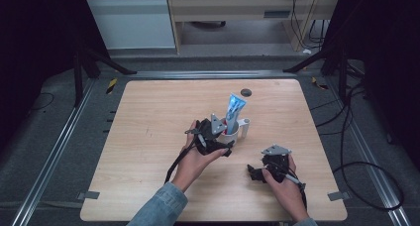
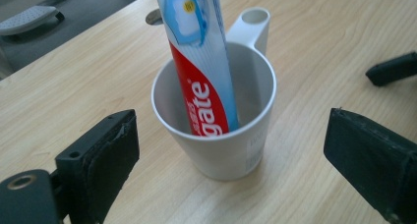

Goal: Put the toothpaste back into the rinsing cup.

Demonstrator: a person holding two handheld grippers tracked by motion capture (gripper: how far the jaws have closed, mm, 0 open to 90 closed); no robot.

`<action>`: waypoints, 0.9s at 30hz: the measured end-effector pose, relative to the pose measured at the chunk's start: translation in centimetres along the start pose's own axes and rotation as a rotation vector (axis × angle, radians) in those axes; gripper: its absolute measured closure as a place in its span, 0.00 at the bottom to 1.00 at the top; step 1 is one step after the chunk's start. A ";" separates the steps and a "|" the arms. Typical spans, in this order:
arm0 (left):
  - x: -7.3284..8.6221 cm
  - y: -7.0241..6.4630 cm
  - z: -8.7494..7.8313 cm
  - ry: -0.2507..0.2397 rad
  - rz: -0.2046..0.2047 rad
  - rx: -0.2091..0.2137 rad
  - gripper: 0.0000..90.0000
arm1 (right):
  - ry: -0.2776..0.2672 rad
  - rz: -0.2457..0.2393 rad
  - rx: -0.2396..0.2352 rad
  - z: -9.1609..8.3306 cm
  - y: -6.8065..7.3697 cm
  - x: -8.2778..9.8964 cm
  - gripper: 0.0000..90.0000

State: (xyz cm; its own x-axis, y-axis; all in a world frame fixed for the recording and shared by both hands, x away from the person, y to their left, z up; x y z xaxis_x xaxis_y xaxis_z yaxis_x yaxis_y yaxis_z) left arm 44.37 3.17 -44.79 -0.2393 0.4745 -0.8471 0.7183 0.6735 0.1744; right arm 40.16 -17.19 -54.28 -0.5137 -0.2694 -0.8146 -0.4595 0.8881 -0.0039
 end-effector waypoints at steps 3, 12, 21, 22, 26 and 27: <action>0.5 -0.1 -0.2 0.012 0.004 0.009 0.06 | 0.000 0.000 0.000 0.0 0.0 0.0 0.00; 2.0 0.9 -1.3 0.019 -0.017 0.000 0.06 | 0.000 0.000 0.000 0.0 0.0 0.0 0.00; 3.4 2.3 -2.5 0.027 -0.054 -0.006 0.06 | 0.000 -0.001 0.001 0.0 0.0 0.0 0.00; 3.6 2.4 -2.6 0.034 -0.056 -0.008 0.06 | 0.000 0.000 0.000 0.0 0.0 0.0 0.00; 4.5 3.0 -3.1 0.038 -0.076 -0.028 0.06 | 0.000 0.000 0.000 0.0 0.0 0.0 0.00; 4.7 3.1 -3.2 0.030 -0.087 -0.029 0.05 | 0.000 0.000 0.000 0.0 0.0 0.0 0.00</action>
State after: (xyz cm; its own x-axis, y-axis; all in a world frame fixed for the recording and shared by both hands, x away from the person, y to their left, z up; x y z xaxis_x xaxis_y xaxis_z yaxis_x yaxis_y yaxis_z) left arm 43.40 9.30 -46.60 -0.3199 0.4305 -0.8440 0.6751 0.7286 0.1158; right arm 40.16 -17.19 -54.28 -0.5136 -0.2696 -0.8146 -0.4595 0.8882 -0.0042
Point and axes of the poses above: each handheld gripper's, and its own axes: z roughly forward along the jaws, x roughly out of its underside, y roughly to its left, the point moved 4 cm from there along z, roughly forward along the jaws, and after that the axes turned 8 degrees about -y, right-handed, at the moved point
